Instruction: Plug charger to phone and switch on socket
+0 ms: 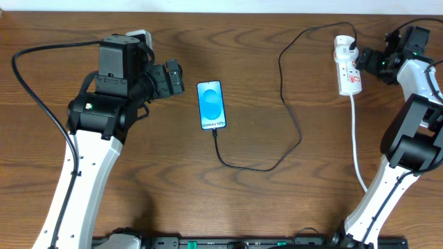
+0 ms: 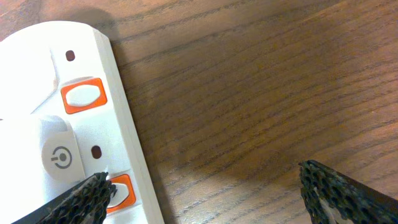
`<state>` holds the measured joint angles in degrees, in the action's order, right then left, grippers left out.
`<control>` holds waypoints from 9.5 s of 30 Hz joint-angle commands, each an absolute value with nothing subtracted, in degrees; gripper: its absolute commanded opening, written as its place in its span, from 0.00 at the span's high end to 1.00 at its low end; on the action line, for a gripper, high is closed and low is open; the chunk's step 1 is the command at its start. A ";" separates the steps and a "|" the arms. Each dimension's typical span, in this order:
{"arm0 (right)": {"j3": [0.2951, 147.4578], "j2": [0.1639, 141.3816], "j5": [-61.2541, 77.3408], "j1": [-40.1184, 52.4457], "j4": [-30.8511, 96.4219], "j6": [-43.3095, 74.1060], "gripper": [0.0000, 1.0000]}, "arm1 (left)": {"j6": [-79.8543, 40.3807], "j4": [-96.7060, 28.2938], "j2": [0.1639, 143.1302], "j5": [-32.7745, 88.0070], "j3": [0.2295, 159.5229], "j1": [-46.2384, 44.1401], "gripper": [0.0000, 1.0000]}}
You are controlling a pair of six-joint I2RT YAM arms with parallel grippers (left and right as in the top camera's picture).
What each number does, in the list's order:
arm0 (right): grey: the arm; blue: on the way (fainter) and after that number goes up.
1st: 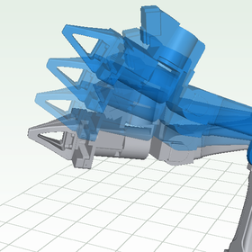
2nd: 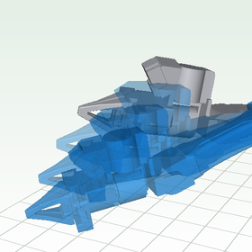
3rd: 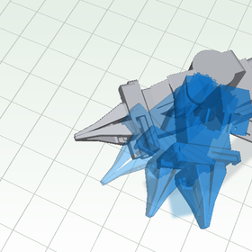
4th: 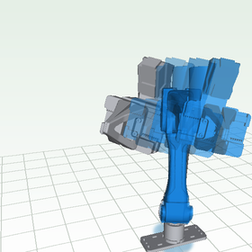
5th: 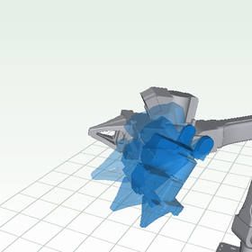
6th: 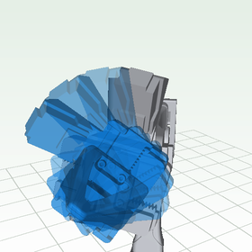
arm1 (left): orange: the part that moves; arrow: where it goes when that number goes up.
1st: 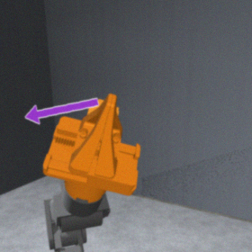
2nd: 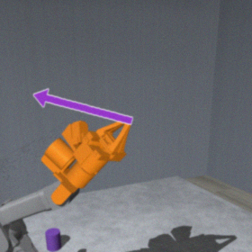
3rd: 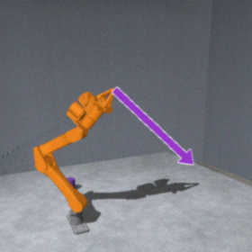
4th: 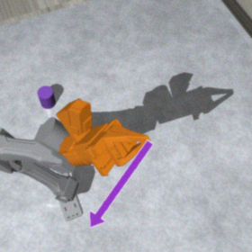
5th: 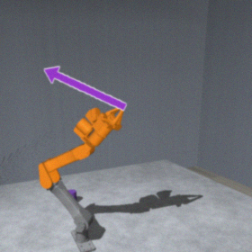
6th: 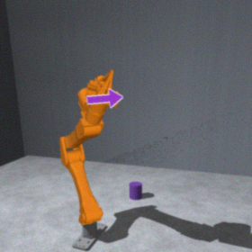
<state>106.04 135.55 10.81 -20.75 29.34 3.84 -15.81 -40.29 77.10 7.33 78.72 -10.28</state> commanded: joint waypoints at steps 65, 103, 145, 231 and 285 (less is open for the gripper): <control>105.82 139.22 12.23 -14.11 35.07 0.10 0.12 | -15.25 -40.29 76.82 6.81 78.87 -10.26 0.01; 105.95 136.29 16.62 -15.16 38.20 1.23 0.26 | -15.25 -40.29 76.82 6.81 78.87 -10.26 0.02; 105.95 77.82 15.66 -19.49 82.74 -3.97 0.01 | -15.25 -40.29 76.84 6.81 78.87 -10.26 0.02; 0.32 0.32 4.43 6.04 4.12 -3.46 0.01 | -15.25 -40.32 76.84 6.81 78.87 -10.26 0.02; 0.32 0.34 4.84 6.04 4.03 -3.44 0.01 | 0.38 -4.03 27.49 6.92 23.99 -2.68 0.02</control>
<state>0.38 0.69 5.30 5.72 3.70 -3.90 -3.20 -5.56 32.45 4.51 29.19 -3.16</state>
